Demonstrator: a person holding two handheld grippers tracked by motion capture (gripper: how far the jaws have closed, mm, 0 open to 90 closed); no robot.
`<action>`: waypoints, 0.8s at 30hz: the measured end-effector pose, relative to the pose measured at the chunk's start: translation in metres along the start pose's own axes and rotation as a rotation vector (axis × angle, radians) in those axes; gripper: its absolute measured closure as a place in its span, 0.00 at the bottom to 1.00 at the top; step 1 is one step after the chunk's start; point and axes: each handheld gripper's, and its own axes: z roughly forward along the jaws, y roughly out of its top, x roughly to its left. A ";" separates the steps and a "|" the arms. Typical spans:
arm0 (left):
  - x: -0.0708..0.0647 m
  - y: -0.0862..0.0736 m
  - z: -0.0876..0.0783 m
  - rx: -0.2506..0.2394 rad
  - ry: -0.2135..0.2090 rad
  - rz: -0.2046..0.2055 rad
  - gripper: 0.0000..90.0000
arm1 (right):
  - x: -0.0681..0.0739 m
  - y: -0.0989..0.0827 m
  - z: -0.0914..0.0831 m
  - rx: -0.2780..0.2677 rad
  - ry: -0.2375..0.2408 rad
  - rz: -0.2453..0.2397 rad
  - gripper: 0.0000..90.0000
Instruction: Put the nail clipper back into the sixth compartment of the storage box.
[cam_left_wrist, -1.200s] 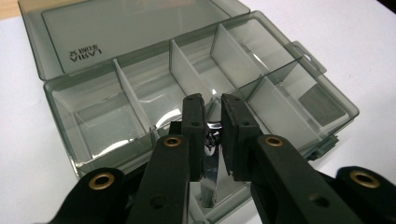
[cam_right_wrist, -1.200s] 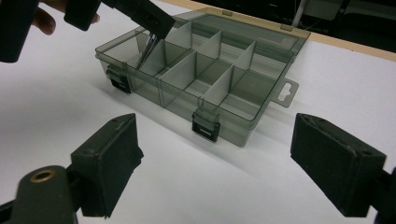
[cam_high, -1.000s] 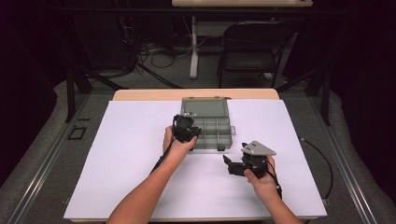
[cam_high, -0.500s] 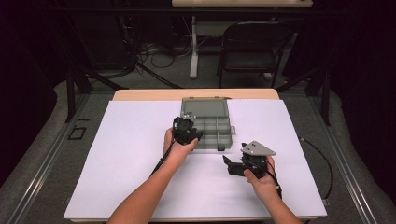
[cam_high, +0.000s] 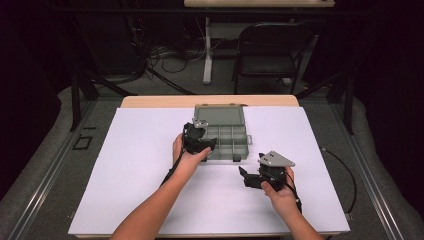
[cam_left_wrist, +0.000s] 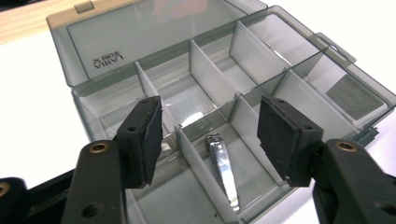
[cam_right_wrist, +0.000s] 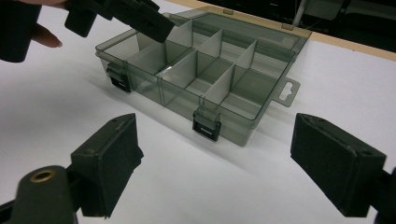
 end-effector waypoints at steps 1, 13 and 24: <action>0.001 0.000 -0.001 -0.004 0.000 0.000 0.43 | 0.000 0.000 0.000 -0.003 0.001 0.002 0.17; 0.026 0.002 -0.018 -0.015 -0.014 -0.014 0.36 | 0.000 0.000 0.000 -0.003 0.000 0.001 0.17; 0.049 -0.007 -0.025 0.014 -0.008 -0.054 0.36 | 0.001 -0.001 0.001 0.003 -0.001 -0.004 0.17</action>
